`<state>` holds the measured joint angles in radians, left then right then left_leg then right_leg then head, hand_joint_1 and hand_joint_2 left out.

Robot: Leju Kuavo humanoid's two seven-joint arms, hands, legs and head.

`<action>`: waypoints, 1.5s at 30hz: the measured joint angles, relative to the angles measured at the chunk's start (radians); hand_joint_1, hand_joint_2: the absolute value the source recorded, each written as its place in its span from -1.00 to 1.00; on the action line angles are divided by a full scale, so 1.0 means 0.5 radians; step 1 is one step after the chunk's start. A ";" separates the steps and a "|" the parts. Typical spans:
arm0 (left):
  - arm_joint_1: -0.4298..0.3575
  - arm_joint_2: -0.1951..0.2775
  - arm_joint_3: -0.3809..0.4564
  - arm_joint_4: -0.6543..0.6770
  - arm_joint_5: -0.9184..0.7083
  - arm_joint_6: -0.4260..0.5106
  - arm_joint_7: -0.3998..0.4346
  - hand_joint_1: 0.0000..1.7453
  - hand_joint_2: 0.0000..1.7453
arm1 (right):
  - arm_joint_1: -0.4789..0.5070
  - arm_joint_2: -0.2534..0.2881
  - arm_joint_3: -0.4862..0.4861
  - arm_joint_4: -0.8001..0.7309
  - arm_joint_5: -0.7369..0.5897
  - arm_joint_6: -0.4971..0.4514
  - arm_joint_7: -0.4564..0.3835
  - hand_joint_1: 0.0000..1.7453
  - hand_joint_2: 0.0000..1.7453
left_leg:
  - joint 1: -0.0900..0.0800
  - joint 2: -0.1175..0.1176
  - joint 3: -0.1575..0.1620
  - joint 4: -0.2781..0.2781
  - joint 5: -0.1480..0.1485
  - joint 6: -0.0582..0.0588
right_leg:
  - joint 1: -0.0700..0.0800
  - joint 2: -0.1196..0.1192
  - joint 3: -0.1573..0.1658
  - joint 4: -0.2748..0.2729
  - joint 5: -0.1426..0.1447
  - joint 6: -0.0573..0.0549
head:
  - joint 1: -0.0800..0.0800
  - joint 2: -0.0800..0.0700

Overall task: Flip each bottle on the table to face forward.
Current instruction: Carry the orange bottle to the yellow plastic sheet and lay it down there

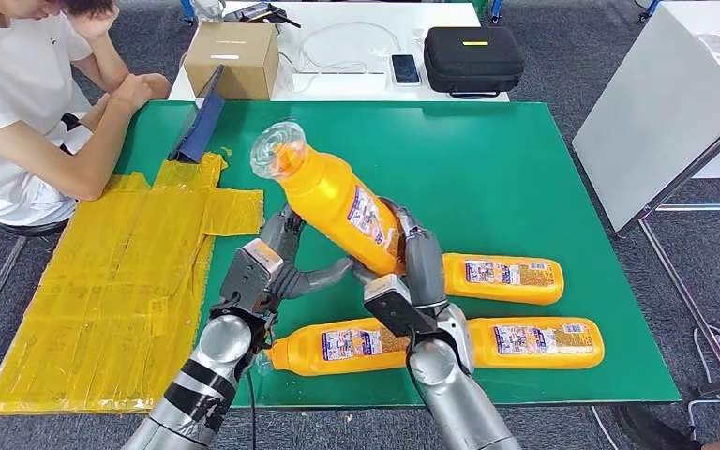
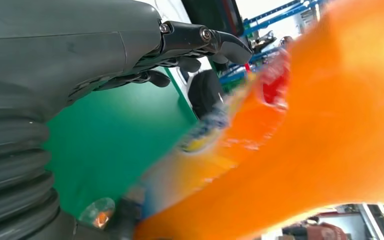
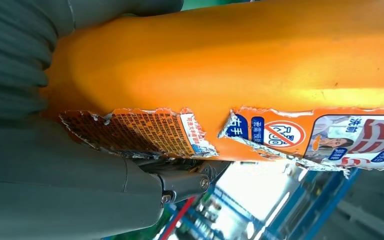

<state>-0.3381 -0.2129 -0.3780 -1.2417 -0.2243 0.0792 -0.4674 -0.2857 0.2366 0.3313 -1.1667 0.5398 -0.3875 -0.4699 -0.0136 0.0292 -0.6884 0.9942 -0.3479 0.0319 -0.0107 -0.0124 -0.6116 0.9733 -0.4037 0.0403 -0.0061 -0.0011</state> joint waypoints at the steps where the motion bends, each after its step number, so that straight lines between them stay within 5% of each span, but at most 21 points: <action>1: -0.002 0.000 0.000 0.000 0.019 -0.015 0.000 -1.00 1.00 | -0.003 0.004 0.020 0.018 0.012 0.013 0.001 1.00 1.00 | 0.000 0.000 0.000 0.000 0.000 0.000 | 0.000 0.000 0.000 0.000 0.000 0.000 | 0.000 0.000; 15: -0.006 0.005 0.024 0.001 0.228 -0.114 0.001 -1.00 1.00 | -0.126 0.079 0.202 0.412 0.140 -0.015 0.015 1.00 1.00 | 0.000 0.000 0.000 0.000 0.000 0.000 | 0.000 0.000 0.000 0.000 0.000 0.000 | 0.001 0.000; 16: -0.006 0.007 0.029 0.001 0.245 -0.118 0.002 -0.89 1.00 | -0.136 0.081 0.208 0.430 0.143 -0.022 0.015 1.00 1.00 | 0.000 0.000 0.000 0.000 0.000 0.000 | 0.000 0.000 -0.001 0.000 0.000 0.000 | 0.000 0.000; 20: -0.005 0.011 0.043 0.000 0.309 -0.118 0.001 1.00 1.00 | -0.162 0.085 0.219 0.487 0.140 -0.044 0.009 1.00 1.00 | 0.000 0.000 0.000 0.000 0.000 0.000 | 0.000 0.000 0.000 0.000 0.000 0.000 | 0.000 0.000; 38: 0.001 0.011 0.055 -0.038 0.257 0.034 -0.051 1.00 1.00 | -0.162 0.085 0.222 0.484 0.119 -0.060 -0.005 1.00 1.00 | 0.000 0.000 0.000 0.000 0.000 0.000 | 0.000 0.000 -0.001 0.000 0.000 0.000 | 0.000 0.000; 39: 0.002 0.010 0.052 -0.043 0.240 0.050 -0.054 1.00 1.00 | -0.158 0.085 0.222 0.472 0.117 -0.060 -0.005 0.83 1.00 | 0.000 0.000 0.000 0.000 0.000 0.000 | 0.000 0.000 -0.001 0.000 0.000 0.000 | 0.000 0.000; 42: 0.001 0.010 0.044 -0.056 0.192 0.093 -0.061 1.00 1.00 | -0.149 0.083 0.222 0.442 0.112 -0.062 -0.006 -0.68 1.00 | 0.000 0.000 0.000 0.000 0.000 0.000 | 0.000 0.000 -0.001 0.000 0.000 0.000 | 0.000 0.000; 43: 0.001 0.010 0.039 -0.060 0.157 0.123 -0.063 1.00 1.00 | -0.144 0.083 0.222 0.429 0.109 -0.066 -0.008 -1.00 1.00 | 0.000 0.000 0.000 0.000 0.000 0.000 | 0.000 0.000 -0.001 0.000 0.000 0.000 | 0.000 0.000; 45: -0.010 0.010 0.026 -0.065 0.031 0.230 -0.059 1.00 1.00 | -0.117 0.079 0.222 0.378 0.100 -0.078 -0.018 -1.00 1.00 | 0.000 -0.001 0.000 0.000 0.000 0.000 | 0.000 -0.001 -0.001 0.000 0.000 0.000 | 0.001 0.000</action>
<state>-0.3429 -0.2078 -0.3652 -1.2740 -0.2086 0.1944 -0.4968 -0.3440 0.2763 0.4425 -0.9776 0.5899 -0.4267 -0.4788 -0.0134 0.0289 -0.6886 0.9942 -0.3477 0.0318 -0.0108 -0.0127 -0.6122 0.9733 -0.4038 0.0401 -0.0058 -0.0011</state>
